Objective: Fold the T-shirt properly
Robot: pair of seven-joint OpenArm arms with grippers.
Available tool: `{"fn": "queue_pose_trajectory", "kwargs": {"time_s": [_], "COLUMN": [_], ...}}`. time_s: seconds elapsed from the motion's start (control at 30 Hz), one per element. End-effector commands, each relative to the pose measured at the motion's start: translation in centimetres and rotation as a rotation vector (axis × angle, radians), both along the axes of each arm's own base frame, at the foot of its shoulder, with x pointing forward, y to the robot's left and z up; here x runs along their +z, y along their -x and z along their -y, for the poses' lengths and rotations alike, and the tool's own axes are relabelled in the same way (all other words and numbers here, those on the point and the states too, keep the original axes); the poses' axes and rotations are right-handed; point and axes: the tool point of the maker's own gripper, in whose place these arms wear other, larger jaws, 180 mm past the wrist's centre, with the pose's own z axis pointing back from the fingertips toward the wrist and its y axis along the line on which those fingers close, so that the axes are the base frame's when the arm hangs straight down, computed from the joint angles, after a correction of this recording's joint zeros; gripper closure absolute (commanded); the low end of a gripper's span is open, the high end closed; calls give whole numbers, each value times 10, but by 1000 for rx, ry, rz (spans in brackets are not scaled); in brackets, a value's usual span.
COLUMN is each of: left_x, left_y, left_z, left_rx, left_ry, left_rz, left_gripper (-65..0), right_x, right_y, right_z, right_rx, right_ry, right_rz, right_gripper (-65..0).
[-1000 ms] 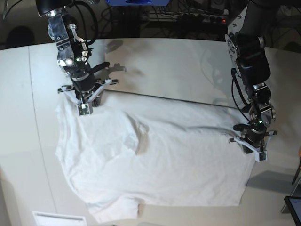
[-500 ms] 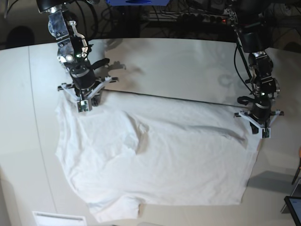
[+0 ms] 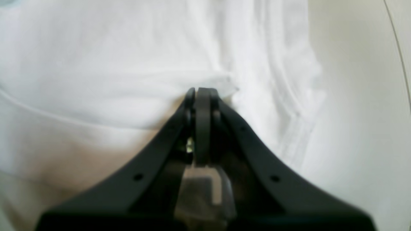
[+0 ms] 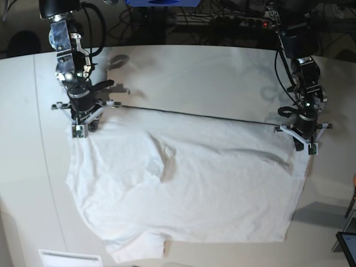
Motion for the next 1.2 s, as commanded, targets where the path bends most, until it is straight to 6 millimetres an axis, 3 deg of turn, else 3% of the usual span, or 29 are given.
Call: {"fn": "queue_pose_trajectory", "kwargs": {"time_s": [0.0,0.23,0.53,0.67,0.87,1.03,1.17], "left_x": [-3,-18,-29,-27,31,56,91], "left_y": [3,23,73,89,80,41,22], "left_z": [-8,-9,-2,1,-17,-22,-18], "left_rx": [14,12,-31,-50,49,118,123], "left_ry": [-16,-22,-66,-84,-113,-72,-86], "left_rz": [-44,-91,-147,-157,-8,-48,1], "left_gripper": [0,0,0,0,0,0,0], "right_x": [-2,-13,-20,-18,-16,-16,-17], "right_y": [0,15,46,49,45,43,44], "right_z": [4,5,2,1,1,1,1], "right_rx": [-4,-5,0,2,2,4,3], "right_ry": [14,16,9,7,9,9,10], "right_rz": [-12,-47,-88,-87,-80,-79,-82], "right_gripper": [-3,-3,-3,-3,-3,-3,-3]}}
